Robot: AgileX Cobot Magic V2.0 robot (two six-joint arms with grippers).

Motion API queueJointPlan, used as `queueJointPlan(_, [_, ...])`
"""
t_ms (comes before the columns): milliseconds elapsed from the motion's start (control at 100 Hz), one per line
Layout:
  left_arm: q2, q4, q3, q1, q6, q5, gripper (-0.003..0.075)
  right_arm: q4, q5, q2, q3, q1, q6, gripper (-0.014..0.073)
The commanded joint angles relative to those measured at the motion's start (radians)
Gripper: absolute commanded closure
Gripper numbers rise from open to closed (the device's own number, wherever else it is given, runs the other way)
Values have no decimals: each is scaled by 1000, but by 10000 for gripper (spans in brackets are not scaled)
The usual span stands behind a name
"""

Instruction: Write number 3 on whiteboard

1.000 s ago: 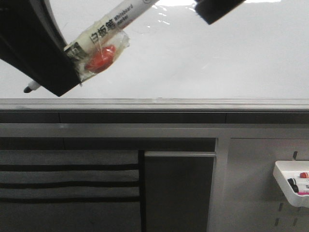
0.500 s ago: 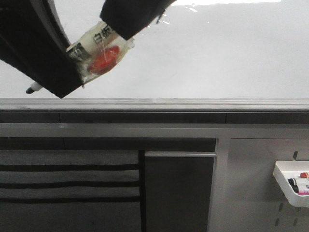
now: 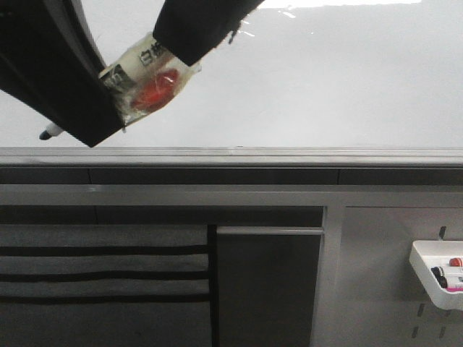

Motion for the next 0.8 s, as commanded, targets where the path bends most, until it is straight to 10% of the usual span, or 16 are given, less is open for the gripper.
queueJointPlan(0, [-29, -39, -33, -7, 3, -15, 738, 33, 3, -28, -34, 1, -14, 461])
queueJointPlan(370, [-29, -39, -33, -7, 3, -47, 724, 30, 10, -28, -34, 1, -14, 642])
queueJointPlan(600, [-48, 3, -33, -1, -46, -129, 368, -45, -17, -36, -37, 1, 25, 642])
queueJointPlan(790, [-160, 13, -31, 83, -164, -244, 309, -297, -129, -110, -56, -3, 330, 642])
